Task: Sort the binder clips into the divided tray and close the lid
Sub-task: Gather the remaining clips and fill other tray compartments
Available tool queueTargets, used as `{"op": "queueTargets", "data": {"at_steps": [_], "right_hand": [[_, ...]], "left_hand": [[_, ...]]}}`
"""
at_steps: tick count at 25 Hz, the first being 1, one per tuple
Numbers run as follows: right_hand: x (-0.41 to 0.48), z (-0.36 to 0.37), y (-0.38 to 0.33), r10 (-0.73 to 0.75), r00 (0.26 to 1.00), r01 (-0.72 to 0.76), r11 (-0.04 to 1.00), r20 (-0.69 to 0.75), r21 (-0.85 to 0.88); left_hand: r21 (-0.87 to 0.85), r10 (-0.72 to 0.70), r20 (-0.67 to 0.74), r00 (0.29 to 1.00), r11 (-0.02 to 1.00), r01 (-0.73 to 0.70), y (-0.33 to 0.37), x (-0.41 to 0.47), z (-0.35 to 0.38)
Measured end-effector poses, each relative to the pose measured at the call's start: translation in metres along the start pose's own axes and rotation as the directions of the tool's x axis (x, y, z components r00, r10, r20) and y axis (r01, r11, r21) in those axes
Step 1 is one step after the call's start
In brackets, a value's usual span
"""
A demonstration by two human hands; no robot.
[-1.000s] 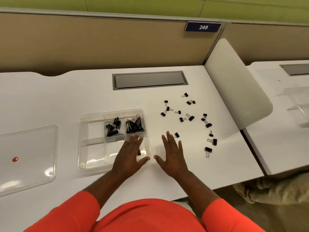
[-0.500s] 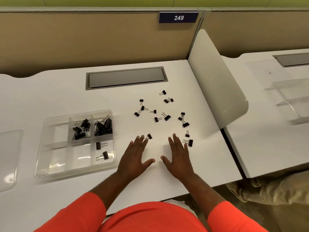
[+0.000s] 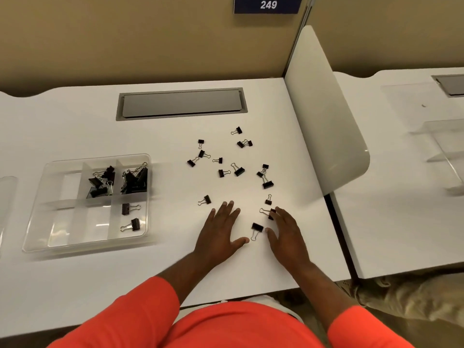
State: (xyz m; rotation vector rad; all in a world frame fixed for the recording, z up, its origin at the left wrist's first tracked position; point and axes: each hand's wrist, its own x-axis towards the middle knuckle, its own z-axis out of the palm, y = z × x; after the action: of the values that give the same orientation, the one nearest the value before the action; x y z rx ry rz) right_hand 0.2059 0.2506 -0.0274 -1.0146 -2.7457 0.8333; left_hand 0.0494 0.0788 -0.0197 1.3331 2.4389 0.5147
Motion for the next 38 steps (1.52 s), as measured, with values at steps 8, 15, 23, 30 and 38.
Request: {"op": "queueTargets", "data": {"at_steps": [8, 15, 23, 30, 38], "right_hand": [[-0.007, -0.004, 0.015, -0.088, 0.994, 0.087, 0.996, 0.063, 0.02], [-0.006, -0.004, 0.019, -0.06, 0.995, 0.058, 0.998, 0.075, 0.023], [0.003, -0.002, 0.012, -0.077, 0.996, 0.078, 0.997, 0.051, -0.023], [0.0, -0.001, 0.008, -0.02, 0.998, 0.022, 0.999, 0.056, -0.036], [-0.005, 0.001, -0.004, -0.001, 1.0, 0.001, 0.999, -0.015, 0.036]], "left_hand": [[0.021, 0.016, -0.003, 1.0, 1.0, -0.016, 0.028, 0.018, 0.024], [-0.065, 0.103, -0.038, 0.994, 0.992, -0.106, 0.026, 0.024, 0.035], [-0.028, 0.065, -0.079, 0.995, 0.997, -0.068, 0.017, 0.02, 0.026], [0.001, 0.067, -0.157, 0.985, 0.998, -0.067, 0.016, 0.025, 0.034], [-0.109, 0.059, -0.191, 0.98, 0.991, -0.081, -0.005, 0.009, 0.023]]}}
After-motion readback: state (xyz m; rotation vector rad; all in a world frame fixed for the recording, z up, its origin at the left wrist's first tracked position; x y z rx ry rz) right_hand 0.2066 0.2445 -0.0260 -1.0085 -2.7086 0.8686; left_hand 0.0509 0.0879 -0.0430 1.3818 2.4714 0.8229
